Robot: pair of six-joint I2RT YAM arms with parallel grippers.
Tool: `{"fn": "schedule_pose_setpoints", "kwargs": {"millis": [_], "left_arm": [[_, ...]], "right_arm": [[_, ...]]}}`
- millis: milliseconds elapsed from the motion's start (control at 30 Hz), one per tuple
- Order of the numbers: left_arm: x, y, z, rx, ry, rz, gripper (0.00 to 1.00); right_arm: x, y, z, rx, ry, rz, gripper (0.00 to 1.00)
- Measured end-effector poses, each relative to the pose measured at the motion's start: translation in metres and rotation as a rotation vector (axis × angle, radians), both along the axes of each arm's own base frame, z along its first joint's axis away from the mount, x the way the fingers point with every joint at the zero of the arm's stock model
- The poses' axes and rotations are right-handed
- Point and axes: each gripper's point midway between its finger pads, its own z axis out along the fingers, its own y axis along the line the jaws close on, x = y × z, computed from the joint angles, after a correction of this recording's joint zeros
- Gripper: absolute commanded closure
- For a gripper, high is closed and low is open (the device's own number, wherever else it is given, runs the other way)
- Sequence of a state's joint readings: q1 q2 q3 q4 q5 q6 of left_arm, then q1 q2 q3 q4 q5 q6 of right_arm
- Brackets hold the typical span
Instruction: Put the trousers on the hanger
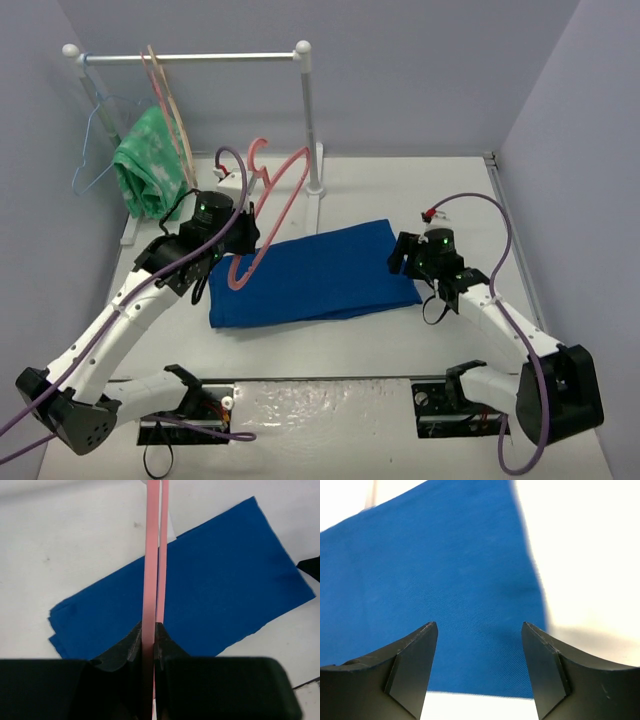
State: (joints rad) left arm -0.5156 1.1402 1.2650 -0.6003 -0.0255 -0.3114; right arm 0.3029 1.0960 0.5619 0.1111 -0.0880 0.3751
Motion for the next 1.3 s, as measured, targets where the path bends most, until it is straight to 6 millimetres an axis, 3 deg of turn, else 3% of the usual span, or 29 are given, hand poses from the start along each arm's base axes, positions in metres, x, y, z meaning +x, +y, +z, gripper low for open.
{"fn": "schedule_pose_setpoints", "kwargs": {"millis": [100,233,467,567,667,900,1067,1200,1300], "left_arm": [[-0.019,-0.021,-0.019,-0.051,0.014,-0.019,1.00],[-0.031,-0.043,-0.055,-0.086,0.062,0.001,1.00],[-0.033,-0.093,-0.093,-0.116,0.078,0.022,1.00],[-0.032,-0.104,-0.102,-0.129,0.081,0.034,1.00],[-0.030,-0.102,-0.112,-0.135,0.084,0.065,1.00],[-0.028,-0.100,-0.122,-0.137,0.091,0.099,1.00],[-0.028,-0.098,-0.126,-0.133,0.094,0.109,1.00],[-0.026,-0.096,-0.126,-0.125,0.087,0.122,1.00],[-0.026,-0.093,-0.127,-0.114,0.083,0.128,1.00]], "right_arm": [[0.012,-0.016,-0.011,-0.001,0.053,-0.069,0.37],[0.013,-0.032,-0.029,-0.001,0.126,-0.125,0.38],[0.013,-0.042,-0.040,0.033,0.173,-0.159,0.38],[0.012,-0.042,-0.044,0.046,0.192,-0.161,0.38],[0.008,-0.040,-0.051,0.055,0.218,-0.158,0.40],[-0.010,-0.033,-0.075,0.085,0.307,-0.148,0.54],[-0.019,-0.016,-0.079,0.084,0.315,-0.115,0.72],[-0.033,0.009,-0.081,0.089,0.318,-0.060,0.73],[-0.045,0.024,-0.080,0.115,0.319,-0.040,0.68]]}}
